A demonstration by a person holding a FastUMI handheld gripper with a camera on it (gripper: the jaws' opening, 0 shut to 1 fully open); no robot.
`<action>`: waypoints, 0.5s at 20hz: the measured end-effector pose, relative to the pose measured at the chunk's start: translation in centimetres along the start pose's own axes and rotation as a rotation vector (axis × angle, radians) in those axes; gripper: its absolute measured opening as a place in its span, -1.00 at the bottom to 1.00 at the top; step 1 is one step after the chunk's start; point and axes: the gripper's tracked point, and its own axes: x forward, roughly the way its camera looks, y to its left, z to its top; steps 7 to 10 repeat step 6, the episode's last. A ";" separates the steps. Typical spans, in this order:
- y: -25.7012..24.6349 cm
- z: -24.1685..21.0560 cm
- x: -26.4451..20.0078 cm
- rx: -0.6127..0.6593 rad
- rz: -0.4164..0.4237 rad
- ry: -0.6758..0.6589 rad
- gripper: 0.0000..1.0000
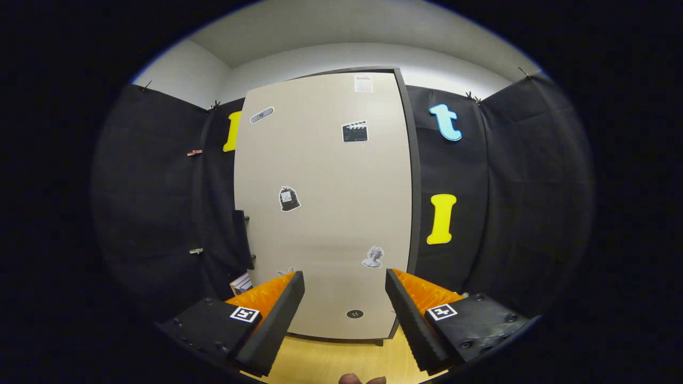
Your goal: Open the shoe cabinet door, grab the shoes and put them into the shoe cabinet, then close the shoe cabinet door.
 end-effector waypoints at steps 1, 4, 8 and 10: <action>-0.1 0.0 0.1 -0.001 -0.003 -0.001 0.96; -0.3 0.0 0.1 -0.002 -0.006 -0.010 0.96; -0.5 0.1 0.3 -0.008 -0.006 -0.018 0.96; -0.5 0.1 0.3 -0.008 -0.006 -0.018 0.96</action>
